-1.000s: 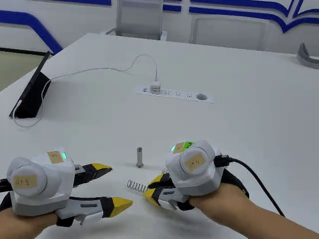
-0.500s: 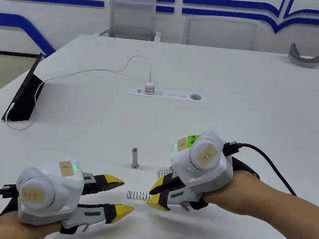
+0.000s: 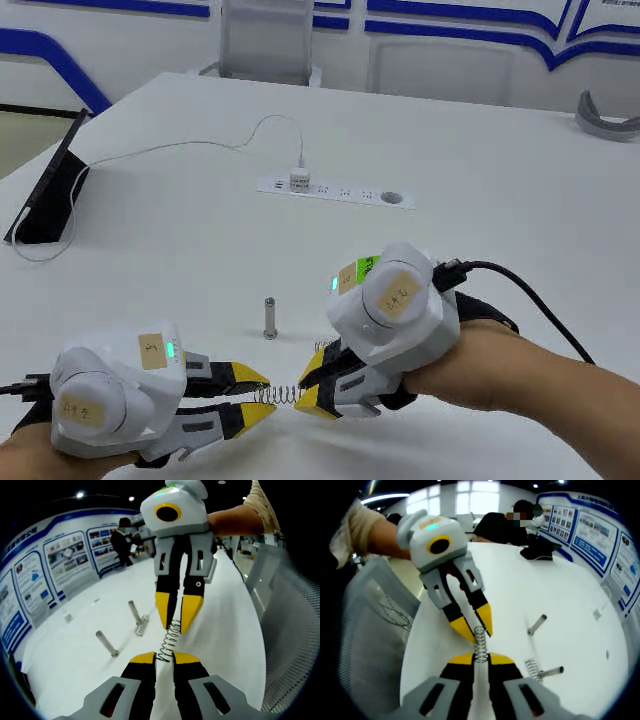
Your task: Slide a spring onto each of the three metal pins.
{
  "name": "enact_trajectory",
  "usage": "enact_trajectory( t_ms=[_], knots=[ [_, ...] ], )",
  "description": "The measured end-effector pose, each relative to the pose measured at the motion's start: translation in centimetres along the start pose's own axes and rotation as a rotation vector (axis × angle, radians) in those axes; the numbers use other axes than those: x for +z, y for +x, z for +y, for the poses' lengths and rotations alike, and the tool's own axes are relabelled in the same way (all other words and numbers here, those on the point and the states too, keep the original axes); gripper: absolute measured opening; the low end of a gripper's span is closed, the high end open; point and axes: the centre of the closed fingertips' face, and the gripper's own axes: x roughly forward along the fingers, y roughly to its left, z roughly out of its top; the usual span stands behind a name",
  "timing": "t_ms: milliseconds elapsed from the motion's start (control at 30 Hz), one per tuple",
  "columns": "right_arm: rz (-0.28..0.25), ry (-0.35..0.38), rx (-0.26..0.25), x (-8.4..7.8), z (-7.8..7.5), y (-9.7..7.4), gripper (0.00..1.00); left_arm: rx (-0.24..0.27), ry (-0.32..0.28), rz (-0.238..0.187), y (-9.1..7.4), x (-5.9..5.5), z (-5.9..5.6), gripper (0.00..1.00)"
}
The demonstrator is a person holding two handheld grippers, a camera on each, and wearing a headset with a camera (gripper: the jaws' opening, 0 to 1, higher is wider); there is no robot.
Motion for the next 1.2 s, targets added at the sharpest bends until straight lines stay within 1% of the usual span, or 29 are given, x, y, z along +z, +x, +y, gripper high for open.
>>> enact_trajectory(
  t_ms=[100,300,567,700,800,900,967,1067,1200],
  knots=[
    [-0.008,-0.006,-0.005,0.6,0.0,-0.5,0.11,0.001,-0.002,-0.001,0.1,0.1,0.0,0.12],
    [-0.032,-0.017,-0.028,1.7,-0.1,-1.3,0.11,0.003,-0.024,-0.022,0.0,0.6,0.1,0.11],
    [-0.075,-0.025,-0.044,3.4,-0.2,-1.8,0.11,0.010,-0.060,-0.042,0.1,1.0,0.1,0.11],
    [-0.087,-0.031,-0.053,3.9,-0.2,-1.8,0.12,0.014,-0.085,-0.054,0.1,1.3,0.1,0.10],
    [-0.102,-0.025,-0.058,4.2,-0.3,-1.9,0.12,0.012,-0.110,-0.064,0.1,1.4,0.1,0.10],
    [-0.123,-0.008,-0.062,4.7,-0.6,-1.9,0.12,0.004,-0.162,-0.075,0.1,1.6,0.1,0.10],
    [-0.128,0.004,-0.065,4.8,-0.7,-1.8,0.12,0.005,-0.196,-0.085,0.1,1.6,0.2,0.10],
    [-0.138,0.021,-0.071,4.9,-0.8,-1.8,0.12,-0.003,-0.234,-0.089,0.0,1.6,0.1,0.10],
    [-0.146,0.032,-0.075,5.0,-0.7,-1.6,0.13,-0.009,-0.259,-0.096,-0.1,1.4,0.0,0.10]
  ],
)
